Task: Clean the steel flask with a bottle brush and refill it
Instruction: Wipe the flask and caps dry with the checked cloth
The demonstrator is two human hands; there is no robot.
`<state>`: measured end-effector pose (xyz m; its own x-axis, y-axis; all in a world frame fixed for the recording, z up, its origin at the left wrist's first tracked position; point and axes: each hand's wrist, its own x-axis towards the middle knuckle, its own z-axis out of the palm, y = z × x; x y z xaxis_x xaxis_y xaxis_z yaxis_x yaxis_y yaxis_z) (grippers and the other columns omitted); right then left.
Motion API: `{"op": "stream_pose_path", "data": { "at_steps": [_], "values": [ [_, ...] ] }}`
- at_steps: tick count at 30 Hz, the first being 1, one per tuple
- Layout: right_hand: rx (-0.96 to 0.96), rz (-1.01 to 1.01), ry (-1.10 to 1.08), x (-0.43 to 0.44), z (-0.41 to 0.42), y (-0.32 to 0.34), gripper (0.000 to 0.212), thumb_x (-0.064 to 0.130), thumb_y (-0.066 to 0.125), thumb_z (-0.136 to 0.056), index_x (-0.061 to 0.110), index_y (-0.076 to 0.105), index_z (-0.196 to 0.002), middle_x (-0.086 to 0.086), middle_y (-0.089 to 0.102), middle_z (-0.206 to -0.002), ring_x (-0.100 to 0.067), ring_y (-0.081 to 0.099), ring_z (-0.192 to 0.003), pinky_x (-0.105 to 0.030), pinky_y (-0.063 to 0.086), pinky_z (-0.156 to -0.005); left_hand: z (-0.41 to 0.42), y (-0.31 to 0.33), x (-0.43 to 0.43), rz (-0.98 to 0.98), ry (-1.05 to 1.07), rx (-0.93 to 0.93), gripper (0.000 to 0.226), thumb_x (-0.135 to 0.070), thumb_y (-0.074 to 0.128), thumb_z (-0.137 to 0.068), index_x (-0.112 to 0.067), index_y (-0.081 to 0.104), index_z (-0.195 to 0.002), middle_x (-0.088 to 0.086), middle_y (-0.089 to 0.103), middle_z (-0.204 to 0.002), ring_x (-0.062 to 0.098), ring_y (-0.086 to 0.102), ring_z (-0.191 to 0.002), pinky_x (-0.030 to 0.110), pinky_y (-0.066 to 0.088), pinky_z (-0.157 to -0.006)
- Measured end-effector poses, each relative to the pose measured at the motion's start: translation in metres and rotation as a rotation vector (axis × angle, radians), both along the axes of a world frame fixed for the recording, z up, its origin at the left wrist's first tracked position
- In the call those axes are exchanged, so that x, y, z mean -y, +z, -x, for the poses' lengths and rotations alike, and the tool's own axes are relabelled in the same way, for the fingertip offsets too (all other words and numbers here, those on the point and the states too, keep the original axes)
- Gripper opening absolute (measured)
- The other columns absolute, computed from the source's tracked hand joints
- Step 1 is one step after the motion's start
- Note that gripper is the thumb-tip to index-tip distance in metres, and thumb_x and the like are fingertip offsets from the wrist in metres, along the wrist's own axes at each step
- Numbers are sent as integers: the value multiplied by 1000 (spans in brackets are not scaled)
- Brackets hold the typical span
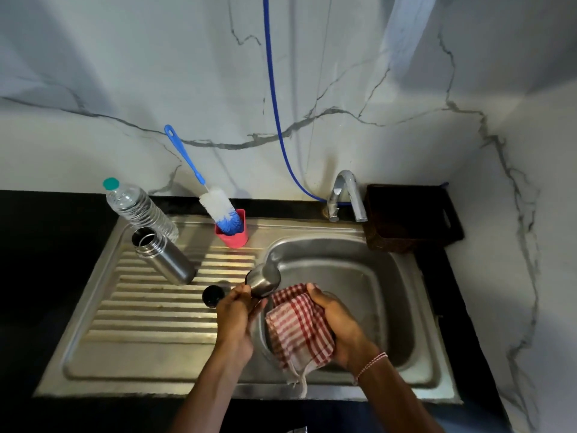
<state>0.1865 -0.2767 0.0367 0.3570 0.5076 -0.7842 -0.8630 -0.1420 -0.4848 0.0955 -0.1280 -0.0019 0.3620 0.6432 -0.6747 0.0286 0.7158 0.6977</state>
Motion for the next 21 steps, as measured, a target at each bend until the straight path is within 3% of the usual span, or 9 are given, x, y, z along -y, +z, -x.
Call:
{"op": "stream_pose_path", "data": {
  "at_steps": [3,7,9,11,14,16,18,21],
  "values": [
    [30,71,5,-3,-3,-4,44,41,54,-103,0,69,-107,-22,76,-95,-32,75,-79,-46,58,-81,9,-6,-12,118,3,50,17,-6,49,-105,-7,66,-106,19,73,-113,24,72,-89,27,63,-63],
    [74,131,10,-10,-4,-14,42,39,54,-103,2,66,-117,-23,76,-102,-36,74,-88,-49,58,-83,15,-14,-25,87,-104,70,40,-39,71,-92,-10,65,-120,15,75,-110,23,71,-92,34,63,-76],
    [98,150,11,-11,-4,-21,39,39,54,-104,4,63,-121,-23,76,-103,-37,73,-93,-52,58,-85,16,-25,-36,-75,-182,-31,66,-35,94,-69,-14,60,-122,11,72,-111,21,72,-94,41,62,-85],
    [114,171,17,-14,-4,-27,38,39,54,-103,7,61,-123,-22,75,-105,-41,72,-100,-57,58,-89,14,-31,-46,-248,-241,-202,83,-27,102,-54,-17,55,-121,11,70,-113,22,73,-94,45,62,-86],
    [114,210,17,-17,-5,-32,40,41,57,-101,7,63,-121,-23,75,-107,-44,69,-106,-64,53,-96,9,-26,-63,-445,-252,-291,67,-11,95,-64,-24,51,-113,3,68,-103,17,69,-90,37,58,-81],
    [110,228,20,-19,-7,-36,43,41,57,-101,4,66,-120,-24,74,-108,-44,69,-108,-64,51,-99,1,-25,-84,-658,-302,-323,56,-20,95,-60,-29,60,-104,-3,70,-98,12,70,-86,36,60,-79],
    [109,232,6,-19,-8,-39,44,41,58,-100,2,67,-119,-24,74,-109,-44,69,-108,-64,50,-101,-6,-31,-105,-862,-419,-422,56,-46,89,-51,-27,68,-99,-1,68,-100,13,68,-86,34,59,-78],
    [112,223,-19,-17,-11,-43,42,37,57,-101,0,69,-116,-25,74,-108,-43,70,-104,-59,53,-98,-20,-46,-130,-946,-633,-567,66,-59,80,-50,-23,72,-104,2,61,-104,18,62,-91,29,52,-81]
  ]
}}
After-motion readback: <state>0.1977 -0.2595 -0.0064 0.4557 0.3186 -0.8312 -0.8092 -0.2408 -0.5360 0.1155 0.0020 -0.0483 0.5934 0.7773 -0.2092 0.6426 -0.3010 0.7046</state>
